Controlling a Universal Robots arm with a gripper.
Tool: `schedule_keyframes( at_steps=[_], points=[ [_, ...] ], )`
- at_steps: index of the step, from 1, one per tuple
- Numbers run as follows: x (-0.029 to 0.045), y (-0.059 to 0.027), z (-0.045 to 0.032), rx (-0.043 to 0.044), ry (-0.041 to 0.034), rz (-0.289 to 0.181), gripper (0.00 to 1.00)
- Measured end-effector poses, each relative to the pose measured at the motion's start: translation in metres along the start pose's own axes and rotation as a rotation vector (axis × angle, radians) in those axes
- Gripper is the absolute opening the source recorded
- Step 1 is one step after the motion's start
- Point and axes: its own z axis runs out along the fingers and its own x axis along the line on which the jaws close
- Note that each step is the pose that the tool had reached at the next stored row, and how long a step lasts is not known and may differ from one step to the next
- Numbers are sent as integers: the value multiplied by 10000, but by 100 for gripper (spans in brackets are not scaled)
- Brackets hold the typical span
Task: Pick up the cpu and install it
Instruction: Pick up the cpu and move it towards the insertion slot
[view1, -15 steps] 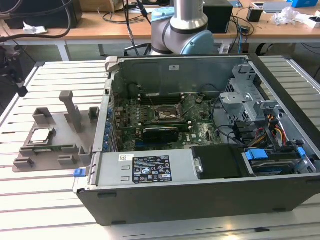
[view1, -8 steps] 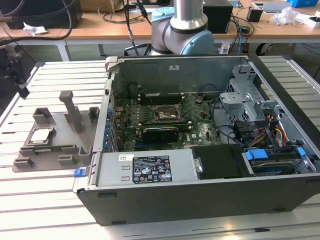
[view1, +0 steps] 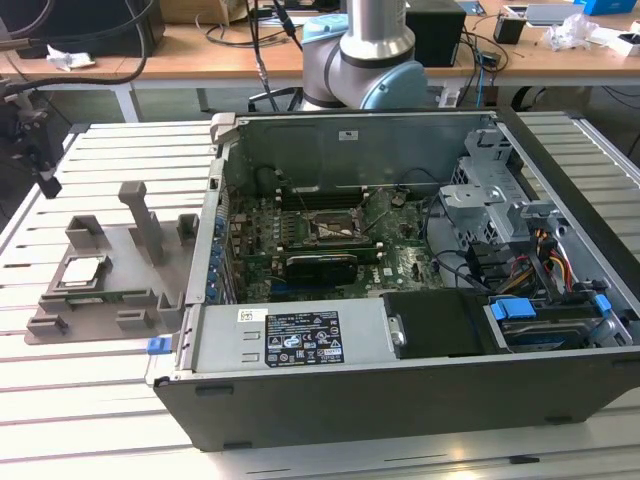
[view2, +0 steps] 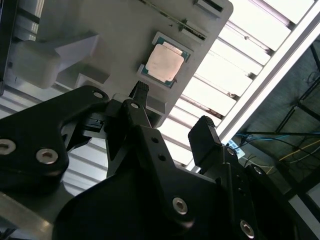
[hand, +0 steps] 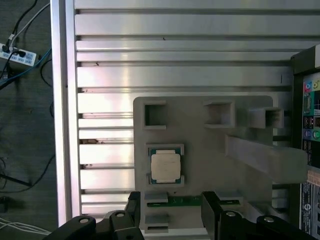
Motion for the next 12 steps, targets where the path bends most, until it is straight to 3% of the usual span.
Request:
schedule_keyframes(
  at_steps=[12],
  points=[
    [4,67,121,0,-1,-1,60]
  ],
)
